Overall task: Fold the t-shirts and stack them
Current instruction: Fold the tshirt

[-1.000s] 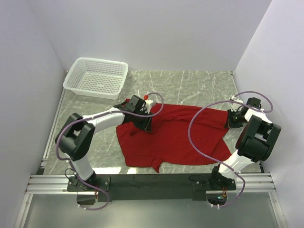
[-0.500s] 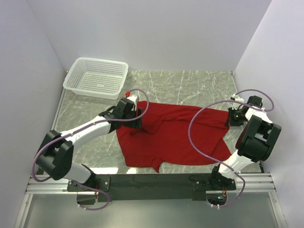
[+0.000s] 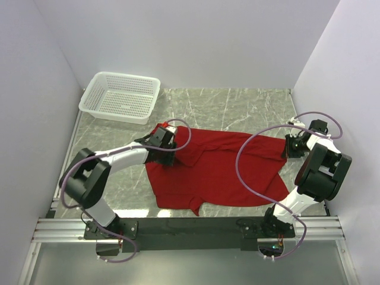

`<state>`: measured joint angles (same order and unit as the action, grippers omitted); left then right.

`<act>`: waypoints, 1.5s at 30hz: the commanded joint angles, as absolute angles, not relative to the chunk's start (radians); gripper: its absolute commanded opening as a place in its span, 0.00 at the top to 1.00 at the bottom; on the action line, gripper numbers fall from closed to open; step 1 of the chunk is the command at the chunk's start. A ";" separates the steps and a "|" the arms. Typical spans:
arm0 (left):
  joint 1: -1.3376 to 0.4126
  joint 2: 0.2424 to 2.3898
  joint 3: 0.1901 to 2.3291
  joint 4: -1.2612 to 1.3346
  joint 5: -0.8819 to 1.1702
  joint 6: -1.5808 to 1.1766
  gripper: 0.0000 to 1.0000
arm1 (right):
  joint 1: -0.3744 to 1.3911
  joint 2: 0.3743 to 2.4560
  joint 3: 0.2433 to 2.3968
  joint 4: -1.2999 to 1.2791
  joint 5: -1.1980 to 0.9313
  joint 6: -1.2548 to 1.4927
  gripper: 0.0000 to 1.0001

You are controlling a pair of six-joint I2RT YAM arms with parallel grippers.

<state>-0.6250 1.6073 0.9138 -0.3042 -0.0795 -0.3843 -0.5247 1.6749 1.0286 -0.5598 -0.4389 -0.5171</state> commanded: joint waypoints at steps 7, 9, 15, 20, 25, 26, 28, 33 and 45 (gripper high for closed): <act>-0.626 1.603 0.968 -0.304 -0.046 -0.302 0.88 | -0.534 1.674 1.060 -0.557 -0.451 -0.517 0.99; -0.627 1.571 0.951 -0.322 -0.020 -0.279 0.87 | -0.532 1.678 1.061 -0.558 -0.451 -0.514 0.99; -0.666 1.522 0.911 -0.333 0.151 -0.206 0.80 | -0.532 1.686 1.068 -0.564 -0.446 -0.515 0.99; -0.701 1.620 0.951 -0.394 0.285 -0.178 0.64 | -0.534 1.651 1.068 -0.586 -0.433 -0.549 0.93; -0.723 1.580 0.956 -0.403 0.206 -0.210 0.52 | -0.534 1.606 1.083 -0.621 -0.428 -0.584 0.78; -0.723 1.534 0.956 -0.402 0.168 -0.215 0.48 | -0.534 1.603 1.088 -0.629 -0.428 -0.594 0.75; -0.724 1.462 0.960 -0.403 0.120 -0.224 0.45 | -0.532 1.586 1.095 -0.653 -0.433 -0.623 0.68; -0.719 1.327 0.939 -0.377 -0.003 -0.259 0.32 | -0.517 1.537 1.097 -0.716 -0.462 -0.713 0.57; -0.556 1.095 0.749 -0.275 -0.104 -0.511 0.22 | -0.175 1.396 1.014 -0.931 -0.670 -1.178 0.52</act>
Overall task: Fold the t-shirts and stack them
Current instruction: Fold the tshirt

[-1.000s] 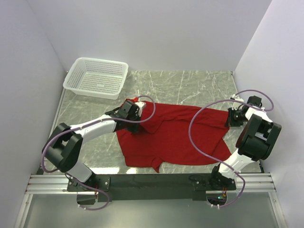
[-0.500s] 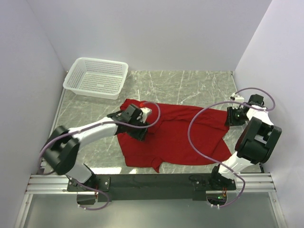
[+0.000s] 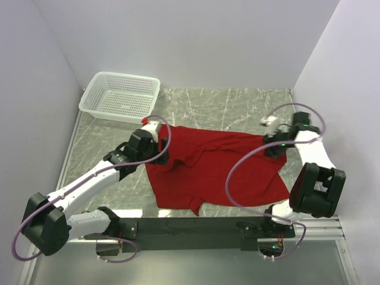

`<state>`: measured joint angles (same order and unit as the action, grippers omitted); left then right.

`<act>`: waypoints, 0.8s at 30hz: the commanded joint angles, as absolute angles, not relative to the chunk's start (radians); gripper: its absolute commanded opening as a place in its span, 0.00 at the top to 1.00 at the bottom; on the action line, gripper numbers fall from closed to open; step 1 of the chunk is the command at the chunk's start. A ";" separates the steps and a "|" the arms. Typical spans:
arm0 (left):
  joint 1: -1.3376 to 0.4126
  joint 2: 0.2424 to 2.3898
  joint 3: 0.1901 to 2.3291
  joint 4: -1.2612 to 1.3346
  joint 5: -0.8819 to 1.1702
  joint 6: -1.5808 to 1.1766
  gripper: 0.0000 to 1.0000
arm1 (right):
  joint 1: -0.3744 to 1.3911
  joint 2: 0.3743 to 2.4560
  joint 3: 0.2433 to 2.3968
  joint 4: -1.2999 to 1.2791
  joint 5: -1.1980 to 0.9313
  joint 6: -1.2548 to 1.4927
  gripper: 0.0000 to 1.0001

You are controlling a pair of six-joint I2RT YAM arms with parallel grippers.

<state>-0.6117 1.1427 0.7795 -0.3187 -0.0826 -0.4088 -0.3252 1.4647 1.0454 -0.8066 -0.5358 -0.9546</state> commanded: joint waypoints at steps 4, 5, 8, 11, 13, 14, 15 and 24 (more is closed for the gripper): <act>-0.468 1.057 0.687 -0.245 -0.019 -0.615 0.23 | 0.136 1.329 0.959 -0.782 -0.684 -1.237 0.53; -0.457 1.055 0.680 -0.238 -0.008 -0.649 0.23 | 0.191 1.331 0.956 -0.731 -0.637 -1.209 0.53; -0.445 1.045 0.649 -0.224 0.008 -0.708 0.24 | 0.395 1.397 0.980 -0.602 -0.559 -1.149 0.54; -0.445 1.023 0.629 -0.230 0.003 -0.751 0.25 | 0.532 1.483 1.012 -0.525 -0.479 -1.134 0.56; -0.445 0.993 0.617 -0.247 0.003 -0.765 0.25 | 0.609 1.537 1.032 -0.480 -0.424 -1.134 0.57; -0.443 0.979 0.612 -0.256 0.003 -0.778 0.25 | 0.624 1.554 1.038 -0.466 -0.411 -1.131 0.57; -0.443 0.965 0.604 -0.271 -0.036 -0.784 0.25 | 0.641 1.583 1.052 -0.442 -0.397 -1.114 0.58; -0.436 0.835 0.557 -0.339 -0.067 -0.838 0.25 | 0.775 1.704 1.091 -0.344 -0.334 -1.074 0.60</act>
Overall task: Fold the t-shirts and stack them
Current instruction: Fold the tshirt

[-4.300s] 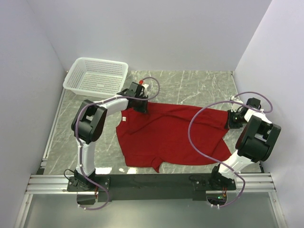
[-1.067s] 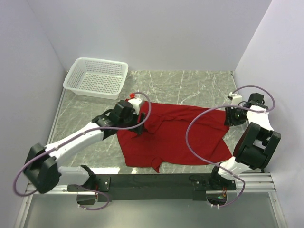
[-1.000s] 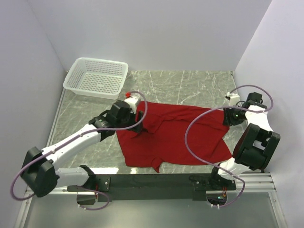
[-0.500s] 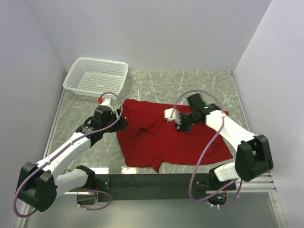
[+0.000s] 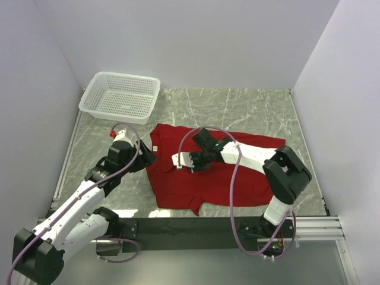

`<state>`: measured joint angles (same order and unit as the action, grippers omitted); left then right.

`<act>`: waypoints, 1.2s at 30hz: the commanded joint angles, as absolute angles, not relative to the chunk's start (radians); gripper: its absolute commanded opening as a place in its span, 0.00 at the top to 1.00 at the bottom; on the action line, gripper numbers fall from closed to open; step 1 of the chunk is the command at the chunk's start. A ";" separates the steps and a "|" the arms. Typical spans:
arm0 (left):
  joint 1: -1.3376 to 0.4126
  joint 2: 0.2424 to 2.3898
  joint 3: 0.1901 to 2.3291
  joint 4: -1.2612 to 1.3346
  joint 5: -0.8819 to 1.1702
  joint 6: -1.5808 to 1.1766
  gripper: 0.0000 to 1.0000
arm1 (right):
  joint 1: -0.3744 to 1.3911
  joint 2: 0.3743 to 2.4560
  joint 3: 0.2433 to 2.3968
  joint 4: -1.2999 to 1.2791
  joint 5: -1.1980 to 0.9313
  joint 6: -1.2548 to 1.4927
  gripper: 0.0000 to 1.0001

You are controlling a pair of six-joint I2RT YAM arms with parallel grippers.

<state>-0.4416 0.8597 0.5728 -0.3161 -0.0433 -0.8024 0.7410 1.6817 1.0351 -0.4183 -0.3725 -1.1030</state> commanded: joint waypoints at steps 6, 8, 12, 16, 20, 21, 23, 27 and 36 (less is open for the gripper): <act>-0.436 0.773 0.532 -0.371 -0.078 -0.857 0.25 | 0.784 1.767 1.127 -0.337 -0.302 -1.071 0.62; -0.436 0.759 0.528 -0.379 -0.080 -0.862 0.25 | 0.784 1.775 1.127 -0.337 -0.301 -1.077 0.62; -0.434 0.742 0.522 -0.385 -0.080 -0.868 0.25 | 0.784 1.796 1.131 -0.337 -0.299 -1.078 0.63; -0.436 0.739 0.523 -0.391 -0.081 -0.870 0.25 | 0.784 1.813 1.143 -0.339 -0.293 -1.071 0.65; -0.434 0.741 0.517 -0.385 -0.078 -0.877 0.25 | 0.782 1.830 1.154 -0.344 -0.291 -1.071 0.70; -0.434 0.741 0.512 -0.382 -0.075 -0.877 0.25 | 0.784 1.832 1.155 -0.345 -0.290 -1.069 0.72; -0.436 0.741 0.509 -0.379 -0.075 -0.881 0.25 | 0.784 1.827 1.155 -0.345 -0.291 -1.060 0.81; -0.434 0.744 0.505 -0.376 -0.075 -0.879 0.25 | 0.779 1.784 1.144 -0.351 -0.304 -1.054 0.99; -0.434 0.782 0.482 -0.325 -0.057 -0.879 0.25 | 0.764 1.597 1.086 -0.426 -0.367 -1.022 1.00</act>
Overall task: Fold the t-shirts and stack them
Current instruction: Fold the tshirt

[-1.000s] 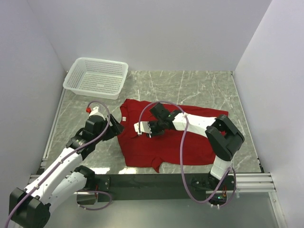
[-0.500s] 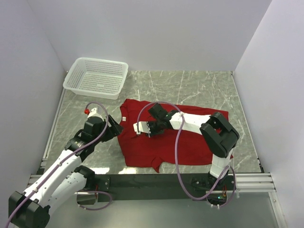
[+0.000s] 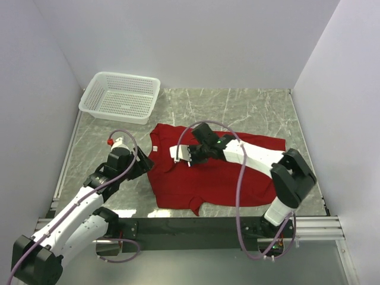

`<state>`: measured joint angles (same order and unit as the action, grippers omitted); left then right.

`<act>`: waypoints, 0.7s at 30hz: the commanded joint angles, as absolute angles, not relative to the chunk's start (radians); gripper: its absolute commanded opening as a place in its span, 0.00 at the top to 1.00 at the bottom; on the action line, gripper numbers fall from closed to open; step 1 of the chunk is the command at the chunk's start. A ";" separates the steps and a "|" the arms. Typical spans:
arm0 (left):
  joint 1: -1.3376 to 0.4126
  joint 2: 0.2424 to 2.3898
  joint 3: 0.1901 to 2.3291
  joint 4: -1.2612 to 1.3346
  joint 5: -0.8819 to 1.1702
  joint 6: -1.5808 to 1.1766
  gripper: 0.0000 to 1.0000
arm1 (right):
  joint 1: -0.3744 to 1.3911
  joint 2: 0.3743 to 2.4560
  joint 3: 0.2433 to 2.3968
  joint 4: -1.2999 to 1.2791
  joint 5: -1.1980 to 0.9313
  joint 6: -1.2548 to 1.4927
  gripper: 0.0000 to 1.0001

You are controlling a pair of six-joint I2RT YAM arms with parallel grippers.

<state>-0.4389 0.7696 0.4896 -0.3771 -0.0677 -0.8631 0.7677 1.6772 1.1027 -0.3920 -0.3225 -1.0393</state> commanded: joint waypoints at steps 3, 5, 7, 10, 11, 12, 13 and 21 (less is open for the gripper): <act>-0.434 0.804 0.483 -0.310 -0.051 -0.870 0.25 | 0.764 1.569 1.055 -0.449 -0.393 -1.017 1.00; -0.434 0.813 0.488 -0.305 -0.049 -0.865 0.25 | 0.762 1.556 1.032 -0.463 -0.408 -1.022 1.00; -0.434 0.830 0.491 -0.298 -0.048 -0.854 0.25 | 0.764 1.551 1.013 -0.477 -0.417 -1.022 1.00; -0.433 0.859 0.499 -0.281 -0.038 -0.838 0.25 | 0.765 1.554 0.988 -0.479 -0.394 -1.022 0.97; -0.433 0.868 0.506 -0.276 -0.037 -0.835 0.25 | 0.764 1.568 0.986 -0.480 -0.381 -1.017 0.93; -0.433 0.888 0.509 -0.270 -0.034 -0.830 0.25 | 0.764 1.578 0.988 -0.486 -0.368 -1.014 0.84; -0.433 0.899 0.514 -0.259 -0.026 -0.819 0.25 | 0.762 1.586 0.989 -0.488 -0.358 -1.006 0.80; -0.416 1.066 0.626 -0.203 -0.008 -0.701 0.25 | 0.576 1.488 1.040 -0.512 -0.412 -0.853 0.54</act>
<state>-0.4290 1.0130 0.5453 -0.2874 -0.0250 -0.7773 0.6842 1.5612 0.9894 -0.4854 -0.3626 -0.9474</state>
